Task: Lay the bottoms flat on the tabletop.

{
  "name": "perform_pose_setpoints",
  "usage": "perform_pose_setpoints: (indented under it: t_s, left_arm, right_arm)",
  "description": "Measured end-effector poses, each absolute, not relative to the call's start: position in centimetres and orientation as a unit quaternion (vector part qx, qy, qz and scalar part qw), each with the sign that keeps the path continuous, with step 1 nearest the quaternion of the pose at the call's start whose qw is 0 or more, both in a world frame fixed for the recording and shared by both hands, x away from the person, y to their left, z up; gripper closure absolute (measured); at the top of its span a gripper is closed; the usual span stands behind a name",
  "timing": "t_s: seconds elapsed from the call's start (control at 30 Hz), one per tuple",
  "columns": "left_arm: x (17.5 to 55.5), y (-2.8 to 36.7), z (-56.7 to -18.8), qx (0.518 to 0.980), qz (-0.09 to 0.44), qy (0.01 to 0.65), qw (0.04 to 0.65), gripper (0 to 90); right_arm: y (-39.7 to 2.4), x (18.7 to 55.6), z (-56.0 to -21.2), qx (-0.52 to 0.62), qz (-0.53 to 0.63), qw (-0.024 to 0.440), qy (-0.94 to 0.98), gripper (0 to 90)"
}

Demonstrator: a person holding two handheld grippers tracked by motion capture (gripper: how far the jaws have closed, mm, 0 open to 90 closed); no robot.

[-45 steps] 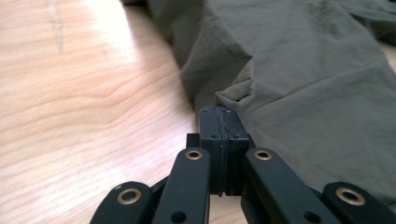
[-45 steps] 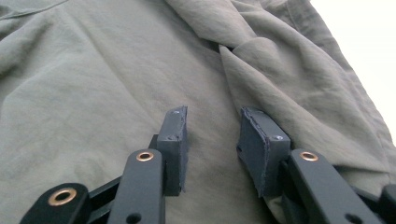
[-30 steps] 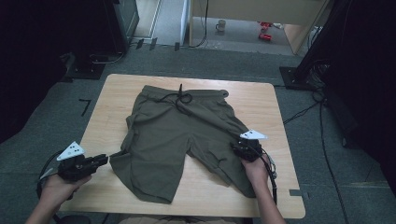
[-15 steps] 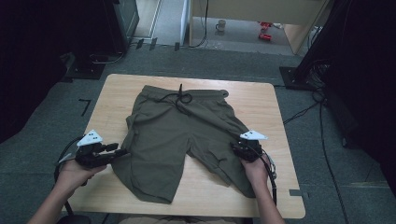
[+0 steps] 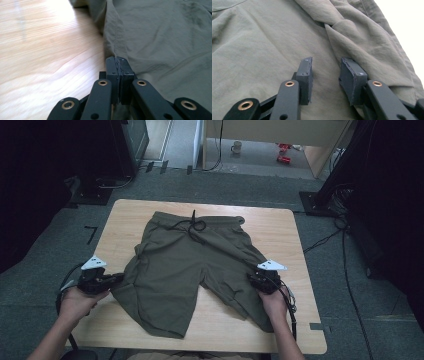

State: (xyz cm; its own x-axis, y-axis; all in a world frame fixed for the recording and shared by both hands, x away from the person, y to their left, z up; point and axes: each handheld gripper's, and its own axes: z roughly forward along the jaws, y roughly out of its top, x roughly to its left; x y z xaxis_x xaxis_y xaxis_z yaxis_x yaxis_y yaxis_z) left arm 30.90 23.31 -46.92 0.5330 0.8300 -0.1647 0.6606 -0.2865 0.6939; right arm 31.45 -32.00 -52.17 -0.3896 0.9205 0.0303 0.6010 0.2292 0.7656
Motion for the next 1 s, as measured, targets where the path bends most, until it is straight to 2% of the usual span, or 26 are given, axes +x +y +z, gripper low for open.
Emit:
perform_pose_setpoints:
  t_s: [0.33, 0.5, 0.6, 0.77, 0.83, 1.0]
  left_arm:
    - [29.8, 26.2, -50.0, 0.785, 0.092, 0.504, 0.348, 90.0]
    - [29.7, 26.5, -50.5, 0.779, 0.096, 0.502, 0.363, 89.5]
    - [29.6, 26.6, -50.4, 0.777, 0.1, 0.495, 0.377, 81.3]
    - [29.6, 26.5, -49.1, 0.767, 0.119, 0.487, 0.4, 73.2]
    - [29.6, 26.1, -48.5, 0.768, 0.119, 0.481, 0.406, 73.8]
    - [29.8, 23.6, -47.5, 0.792, 0.103, 0.44, 0.41, 84.3]
  right_arm:
    - [-32.1, 31.4, -52.1, 0.503, 0.359, 0.221, 0.754, 62.9]
    - [-32.5, 31.3, -52.2, 0.503, 0.361, 0.223, 0.753, 62.8]
    - [-32.5, 31.3, -52.2, 0.506, 0.359, 0.224, 0.752, 62.7]
    - [-32.5, 31.3, -52.1, 0.505, 0.36, 0.221, 0.753, 59.7]
    - [-32.3, 31.3, -51.9, 0.505, 0.353, 0.216, 0.757, 57.7]
    - [-31.9, 31.3, -51.3, 0.504, 0.345, 0.212, 0.763, 57.9]
